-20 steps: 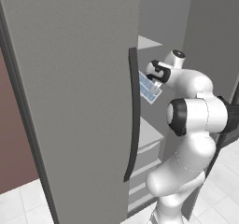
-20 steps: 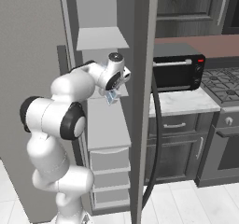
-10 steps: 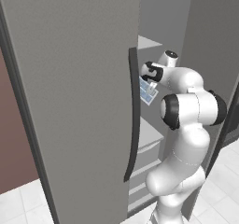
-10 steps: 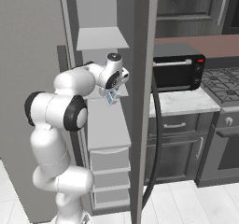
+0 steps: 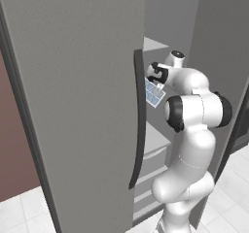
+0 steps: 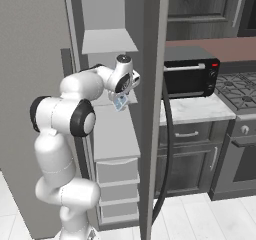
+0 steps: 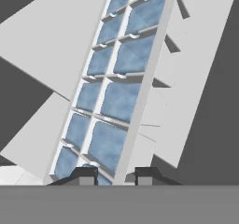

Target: The ice cube tray has been filled with water. Take the tray and place it in the freezer to make ice. Close the freezer door after placing the tray.

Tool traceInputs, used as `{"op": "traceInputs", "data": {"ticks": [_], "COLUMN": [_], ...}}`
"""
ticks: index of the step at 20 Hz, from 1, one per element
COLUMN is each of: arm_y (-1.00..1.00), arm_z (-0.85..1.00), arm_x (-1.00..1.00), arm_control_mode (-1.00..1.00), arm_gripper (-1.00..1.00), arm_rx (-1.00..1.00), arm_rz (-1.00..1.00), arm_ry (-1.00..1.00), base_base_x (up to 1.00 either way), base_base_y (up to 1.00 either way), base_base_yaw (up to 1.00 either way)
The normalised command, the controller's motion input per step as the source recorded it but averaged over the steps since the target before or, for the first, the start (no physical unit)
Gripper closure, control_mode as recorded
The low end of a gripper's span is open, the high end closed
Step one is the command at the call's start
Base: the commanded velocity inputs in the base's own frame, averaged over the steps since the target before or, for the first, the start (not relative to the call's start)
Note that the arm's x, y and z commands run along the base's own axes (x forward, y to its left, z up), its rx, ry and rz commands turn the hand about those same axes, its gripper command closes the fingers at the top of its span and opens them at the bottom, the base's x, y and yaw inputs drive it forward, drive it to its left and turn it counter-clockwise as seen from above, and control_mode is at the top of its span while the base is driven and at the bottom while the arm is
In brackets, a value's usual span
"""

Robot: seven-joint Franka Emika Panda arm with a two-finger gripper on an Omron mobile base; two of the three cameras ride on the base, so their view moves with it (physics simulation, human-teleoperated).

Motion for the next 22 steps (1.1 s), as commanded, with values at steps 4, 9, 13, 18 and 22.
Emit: {"op": "traceInputs", "data": {"ticks": [4,9,13,18,22], "arm_y": [0.0,0.11,0.24,0.29,0.39], "arm_z": [-0.15,-0.17,-0.06,0.0,0.0], "arm_x": [0.23,0.29,0.34,0.44,0.56], "arm_control_mode": [-1.0,-1.0,-1.0,-1.0,-1.0], "arm_gripper": [1.0,1.0,1.0,1.0,1.0], "arm_rx": [-0.01,-0.02,-0.02,-0.01,-0.01], "arm_rz": [0.0,0.0,0.0,0.0,0.0], "arm_ry": [0.0,0.0,0.0,0.0,0.0], "base_base_x": [0.0,0.0,0.0,0.0,0.0], "base_base_y": [0.0,0.0,0.0,0.0,0.0], "base_base_yaw": [0.0,0.0,0.0,0.0,0.0]}}
